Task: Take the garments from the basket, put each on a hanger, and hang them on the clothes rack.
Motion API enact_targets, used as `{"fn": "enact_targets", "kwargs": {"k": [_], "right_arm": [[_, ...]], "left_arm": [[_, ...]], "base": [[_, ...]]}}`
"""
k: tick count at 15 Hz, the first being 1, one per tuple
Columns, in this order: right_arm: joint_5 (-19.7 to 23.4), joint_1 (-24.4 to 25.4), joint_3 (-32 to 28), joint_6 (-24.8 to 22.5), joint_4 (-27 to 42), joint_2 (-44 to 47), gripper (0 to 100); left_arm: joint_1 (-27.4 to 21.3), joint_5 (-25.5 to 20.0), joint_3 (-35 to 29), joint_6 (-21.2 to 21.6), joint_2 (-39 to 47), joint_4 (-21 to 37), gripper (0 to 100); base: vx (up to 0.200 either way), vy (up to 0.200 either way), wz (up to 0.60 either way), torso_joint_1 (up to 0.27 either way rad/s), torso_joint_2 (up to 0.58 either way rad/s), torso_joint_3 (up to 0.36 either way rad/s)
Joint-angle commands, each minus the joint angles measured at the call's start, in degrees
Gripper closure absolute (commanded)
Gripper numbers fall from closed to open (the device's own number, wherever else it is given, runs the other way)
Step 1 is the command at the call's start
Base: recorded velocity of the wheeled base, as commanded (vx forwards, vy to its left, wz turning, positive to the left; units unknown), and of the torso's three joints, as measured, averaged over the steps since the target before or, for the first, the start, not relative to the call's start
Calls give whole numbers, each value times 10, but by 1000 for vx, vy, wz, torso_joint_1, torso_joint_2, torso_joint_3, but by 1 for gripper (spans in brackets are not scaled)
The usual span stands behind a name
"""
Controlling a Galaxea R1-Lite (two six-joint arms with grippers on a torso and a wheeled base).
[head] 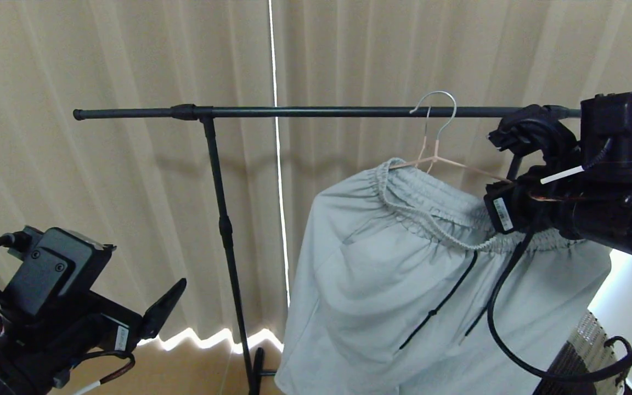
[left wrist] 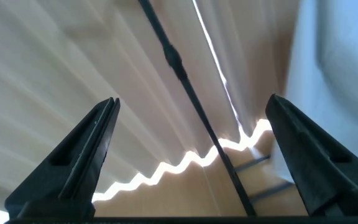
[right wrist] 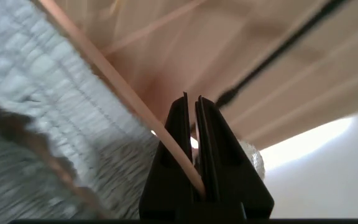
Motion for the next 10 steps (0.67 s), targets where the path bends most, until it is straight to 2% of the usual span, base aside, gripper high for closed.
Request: {"fn": "enact_targets", "kwargs": {"k": [1,5,7,9,10], "right_arm": [[-4,5,-15,0,0,17,100],[-46,11,-30,0,-1,31,100],[-55,15,-38,0,0,36,100],[-98,20,-59,-1,0,57,100],[-105,23,-66,-1,0,61,100]], "left_arm": [[-1,1,1,0,1,0,0],[-1,1,2,1,1,0,0],[-1,1,3,2,1,0,0],[-2,-2,7,3,0,-1,0],[-2,-2,7,3,0,-1,0]], "base": [[200,0,0,2,2,7],[200,0,0,5,1,5],[0,0,0,0,0,0],[0,0,0,0,0,0],[0,0,0,0,0,0]]}}
